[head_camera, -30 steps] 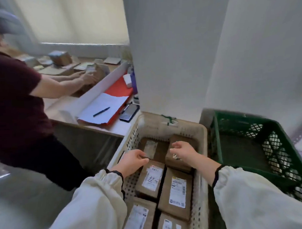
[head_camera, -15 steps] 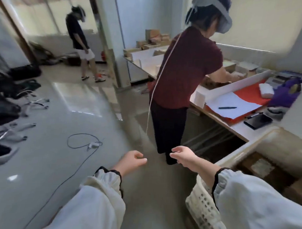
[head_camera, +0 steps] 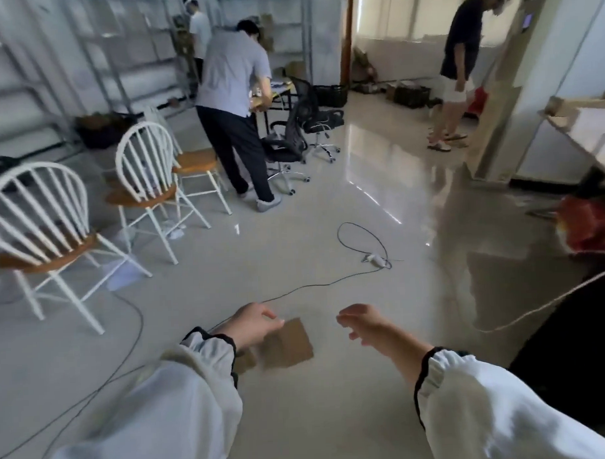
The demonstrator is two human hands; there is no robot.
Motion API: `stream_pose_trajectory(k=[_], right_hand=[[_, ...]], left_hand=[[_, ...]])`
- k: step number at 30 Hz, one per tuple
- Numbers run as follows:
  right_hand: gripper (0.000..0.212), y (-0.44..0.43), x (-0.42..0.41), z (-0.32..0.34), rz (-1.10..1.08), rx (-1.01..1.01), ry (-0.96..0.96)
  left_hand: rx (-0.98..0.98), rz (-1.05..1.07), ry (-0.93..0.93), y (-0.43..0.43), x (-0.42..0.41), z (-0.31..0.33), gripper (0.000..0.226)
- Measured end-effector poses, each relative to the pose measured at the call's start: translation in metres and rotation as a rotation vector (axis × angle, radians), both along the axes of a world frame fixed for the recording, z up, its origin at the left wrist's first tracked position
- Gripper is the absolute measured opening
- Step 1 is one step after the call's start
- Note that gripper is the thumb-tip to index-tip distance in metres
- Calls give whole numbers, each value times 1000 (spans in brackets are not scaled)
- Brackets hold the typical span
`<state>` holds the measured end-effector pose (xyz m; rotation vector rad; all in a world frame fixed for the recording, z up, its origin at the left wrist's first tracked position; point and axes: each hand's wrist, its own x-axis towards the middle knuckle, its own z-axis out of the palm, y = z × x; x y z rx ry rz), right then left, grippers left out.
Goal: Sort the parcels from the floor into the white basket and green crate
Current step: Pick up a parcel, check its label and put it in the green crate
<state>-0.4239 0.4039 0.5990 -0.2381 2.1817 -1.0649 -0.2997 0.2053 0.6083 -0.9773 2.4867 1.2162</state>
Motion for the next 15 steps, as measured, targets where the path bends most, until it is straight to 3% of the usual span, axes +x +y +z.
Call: stream_pose_trajectory(k=[4, 7, 10, 15], right_hand=[[24, -86, 5, -21, 181, -1, -47], [8, -142, 3, -43, 249, 10, -109], [10, -187, -14, -77, 307, 56, -144], [8, -234, -75, -157, 428, 245, -181]], left_hand=[[39, 231, -40, -64, 49, -24, 29], [78, 368, -56, -100, 65, -38, 21], [81, 487, -82, -133, 59, -63, 13], [156, 580, -156, -173, 9, -154, 20]])
